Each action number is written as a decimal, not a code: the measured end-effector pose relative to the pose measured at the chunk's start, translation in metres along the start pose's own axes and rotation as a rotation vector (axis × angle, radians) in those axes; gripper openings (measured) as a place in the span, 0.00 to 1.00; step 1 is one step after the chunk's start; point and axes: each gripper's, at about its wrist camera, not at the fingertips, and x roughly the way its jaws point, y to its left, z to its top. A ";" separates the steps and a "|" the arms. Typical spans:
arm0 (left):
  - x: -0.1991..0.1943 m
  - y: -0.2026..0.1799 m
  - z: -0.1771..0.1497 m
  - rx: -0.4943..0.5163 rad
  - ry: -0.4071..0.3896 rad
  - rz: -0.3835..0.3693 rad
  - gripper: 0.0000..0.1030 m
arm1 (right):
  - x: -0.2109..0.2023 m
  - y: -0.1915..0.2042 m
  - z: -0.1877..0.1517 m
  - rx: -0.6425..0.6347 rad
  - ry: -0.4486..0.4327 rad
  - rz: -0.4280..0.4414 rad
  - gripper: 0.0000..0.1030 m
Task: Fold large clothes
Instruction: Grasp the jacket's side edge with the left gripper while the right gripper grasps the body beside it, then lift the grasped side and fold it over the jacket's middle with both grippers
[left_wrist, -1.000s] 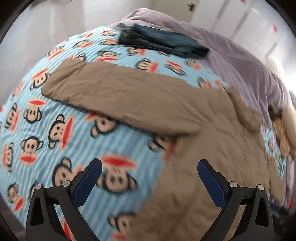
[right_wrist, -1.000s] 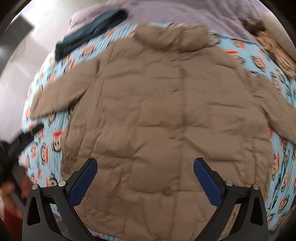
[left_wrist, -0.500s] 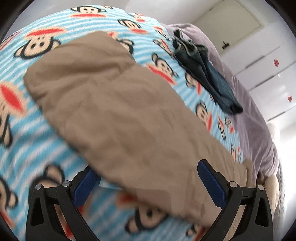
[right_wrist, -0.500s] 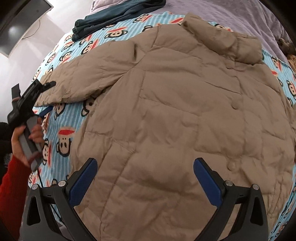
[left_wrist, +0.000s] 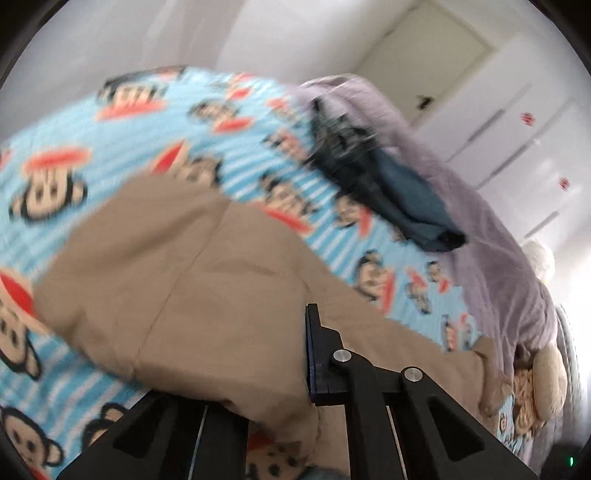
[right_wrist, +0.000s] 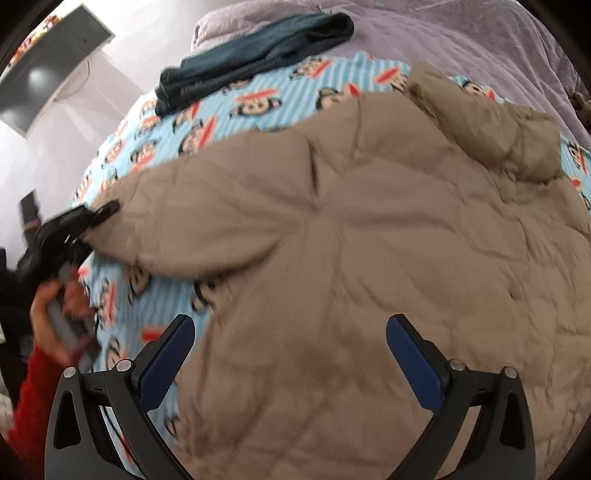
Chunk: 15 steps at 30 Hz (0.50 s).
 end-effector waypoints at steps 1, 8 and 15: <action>-0.008 -0.007 0.002 0.019 -0.015 -0.016 0.10 | 0.002 0.000 0.004 0.011 -0.015 0.013 1.00; -0.053 -0.069 0.005 0.177 -0.089 -0.111 0.10 | 0.054 0.000 0.036 0.113 -0.008 0.168 0.23; -0.058 -0.151 -0.022 0.342 -0.032 -0.234 0.10 | 0.102 0.007 0.033 0.118 0.043 0.197 0.18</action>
